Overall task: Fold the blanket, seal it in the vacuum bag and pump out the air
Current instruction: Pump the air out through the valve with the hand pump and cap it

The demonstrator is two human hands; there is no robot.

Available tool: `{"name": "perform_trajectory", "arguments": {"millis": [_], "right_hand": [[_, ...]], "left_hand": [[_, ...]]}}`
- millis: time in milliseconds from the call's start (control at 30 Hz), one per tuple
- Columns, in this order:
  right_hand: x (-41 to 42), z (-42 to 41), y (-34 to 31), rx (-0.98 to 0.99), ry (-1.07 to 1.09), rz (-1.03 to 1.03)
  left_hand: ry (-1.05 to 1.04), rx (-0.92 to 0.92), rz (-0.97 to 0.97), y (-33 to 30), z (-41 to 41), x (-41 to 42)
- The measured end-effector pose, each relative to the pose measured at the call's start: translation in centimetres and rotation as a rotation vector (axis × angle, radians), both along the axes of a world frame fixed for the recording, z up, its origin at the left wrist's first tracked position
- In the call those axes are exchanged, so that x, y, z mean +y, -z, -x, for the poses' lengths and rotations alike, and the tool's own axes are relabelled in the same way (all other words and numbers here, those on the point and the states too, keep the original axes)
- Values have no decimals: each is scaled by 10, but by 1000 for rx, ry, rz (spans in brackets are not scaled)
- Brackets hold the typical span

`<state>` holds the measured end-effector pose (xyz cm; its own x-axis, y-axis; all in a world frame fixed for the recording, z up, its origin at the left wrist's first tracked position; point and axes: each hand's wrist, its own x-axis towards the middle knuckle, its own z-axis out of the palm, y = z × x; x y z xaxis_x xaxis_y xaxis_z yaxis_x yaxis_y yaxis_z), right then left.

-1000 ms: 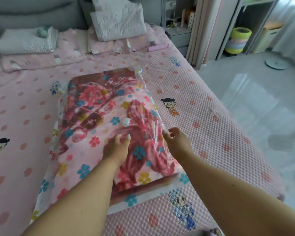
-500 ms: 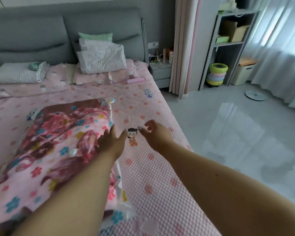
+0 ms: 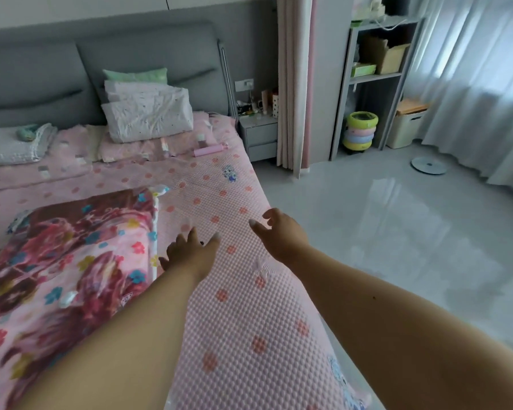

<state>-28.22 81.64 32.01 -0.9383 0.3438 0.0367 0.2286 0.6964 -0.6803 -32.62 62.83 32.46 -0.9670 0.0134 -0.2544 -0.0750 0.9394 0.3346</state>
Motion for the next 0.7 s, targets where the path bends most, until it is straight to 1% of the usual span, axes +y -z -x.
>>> {"name": "perform_trajectory", "arguments": {"millis": [200,533,700], "right_hand": [[71,34,22,-68,2,21],[255,124,25,-108,-162,-73],[308,156,32,-171,-186,-92]], "left_hand": [[-28,-28,-42,12,19,68],[-287,-20,-157,11,69,239],[-308,-13,-80,12,89,291]]}}
